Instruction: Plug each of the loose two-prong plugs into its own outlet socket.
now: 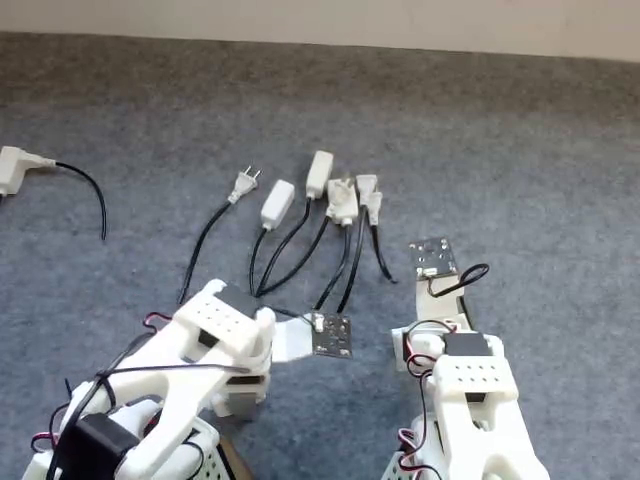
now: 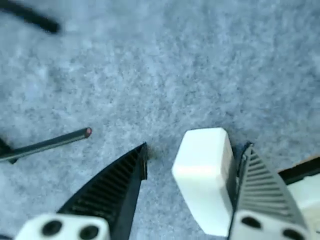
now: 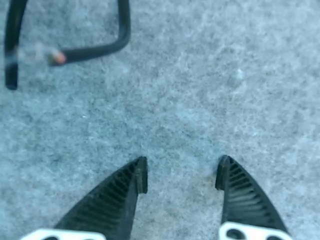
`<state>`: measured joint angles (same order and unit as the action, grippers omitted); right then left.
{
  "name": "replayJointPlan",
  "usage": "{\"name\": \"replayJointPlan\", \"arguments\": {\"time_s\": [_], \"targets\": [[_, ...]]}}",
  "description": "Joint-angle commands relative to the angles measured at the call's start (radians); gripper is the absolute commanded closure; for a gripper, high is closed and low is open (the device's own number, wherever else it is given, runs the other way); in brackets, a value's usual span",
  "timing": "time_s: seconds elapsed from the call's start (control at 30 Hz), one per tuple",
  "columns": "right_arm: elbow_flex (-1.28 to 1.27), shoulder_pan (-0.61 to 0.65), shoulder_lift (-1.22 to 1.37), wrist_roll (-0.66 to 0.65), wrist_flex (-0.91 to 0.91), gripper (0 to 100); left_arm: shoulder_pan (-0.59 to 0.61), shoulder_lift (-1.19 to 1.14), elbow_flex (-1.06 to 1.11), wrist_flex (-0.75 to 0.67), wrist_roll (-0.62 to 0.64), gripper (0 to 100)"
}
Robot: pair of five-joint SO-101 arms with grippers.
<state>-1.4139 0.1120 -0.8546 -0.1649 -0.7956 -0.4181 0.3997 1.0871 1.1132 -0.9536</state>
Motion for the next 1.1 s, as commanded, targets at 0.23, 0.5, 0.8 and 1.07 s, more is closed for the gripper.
{"name": "replayJointPlan", "arguments": {"time_s": [0.23, 0.5, 0.8, 1.07], "targets": [[0.005, 0.010, -0.019, 0.003, 0.013, 77.4, 0.128, -0.001, -0.154, 0.018, -0.069, 82], [0.005, 0.010, -0.019, 0.003, 0.013, 77.4, 0.286, -0.001, -0.369, 0.196, -0.212, 82], [0.005, 0.010, -0.019, 0.003, 0.013, 77.4, 0.335, -0.001, -0.360, 0.198, -0.204, 82], [0.005, 0.012, -0.019, 0.003, 0.013, 77.4, 0.303, 0.001, -0.360, 0.193, 0.195, 82]]}}
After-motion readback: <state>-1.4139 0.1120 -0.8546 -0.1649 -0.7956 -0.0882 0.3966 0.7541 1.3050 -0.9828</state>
